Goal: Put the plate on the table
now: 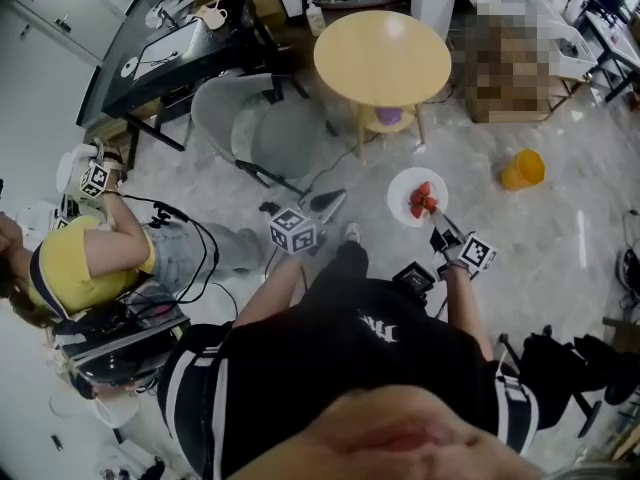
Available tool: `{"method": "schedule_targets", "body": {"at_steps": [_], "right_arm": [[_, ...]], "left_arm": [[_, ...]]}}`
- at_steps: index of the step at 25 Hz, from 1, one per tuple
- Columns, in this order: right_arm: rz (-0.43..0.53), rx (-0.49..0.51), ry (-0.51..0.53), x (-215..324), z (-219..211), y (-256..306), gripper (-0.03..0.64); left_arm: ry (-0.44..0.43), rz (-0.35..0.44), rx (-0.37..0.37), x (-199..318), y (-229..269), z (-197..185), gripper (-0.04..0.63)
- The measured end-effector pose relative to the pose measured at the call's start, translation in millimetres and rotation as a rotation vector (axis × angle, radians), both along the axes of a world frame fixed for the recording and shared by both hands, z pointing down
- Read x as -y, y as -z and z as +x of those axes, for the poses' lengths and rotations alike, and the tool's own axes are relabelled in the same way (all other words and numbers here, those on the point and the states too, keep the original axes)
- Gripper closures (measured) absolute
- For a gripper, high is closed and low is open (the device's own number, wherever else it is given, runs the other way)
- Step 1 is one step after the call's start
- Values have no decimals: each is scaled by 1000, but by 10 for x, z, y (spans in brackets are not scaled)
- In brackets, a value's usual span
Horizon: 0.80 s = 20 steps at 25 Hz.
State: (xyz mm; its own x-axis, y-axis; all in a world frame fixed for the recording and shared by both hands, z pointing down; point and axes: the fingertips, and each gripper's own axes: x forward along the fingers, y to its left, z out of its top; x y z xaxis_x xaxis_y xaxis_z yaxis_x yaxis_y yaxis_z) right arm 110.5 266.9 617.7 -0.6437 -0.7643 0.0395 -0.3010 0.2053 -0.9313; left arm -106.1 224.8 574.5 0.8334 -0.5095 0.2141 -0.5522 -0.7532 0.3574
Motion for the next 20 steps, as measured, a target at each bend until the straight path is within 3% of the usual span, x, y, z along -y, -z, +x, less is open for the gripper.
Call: {"method": "schedule_targets", "body": {"at_steps": [13, 20], "right_arm": [[14, -79, -26, 1645, -232, 301, 609], [34, -75, -37, 2245, -420, 395, 609]], "left_arm": [[-45, 18, -88, 1818, 114, -190, 594], [-79, 27, -93, 2477, 125, -251, 594]]}}
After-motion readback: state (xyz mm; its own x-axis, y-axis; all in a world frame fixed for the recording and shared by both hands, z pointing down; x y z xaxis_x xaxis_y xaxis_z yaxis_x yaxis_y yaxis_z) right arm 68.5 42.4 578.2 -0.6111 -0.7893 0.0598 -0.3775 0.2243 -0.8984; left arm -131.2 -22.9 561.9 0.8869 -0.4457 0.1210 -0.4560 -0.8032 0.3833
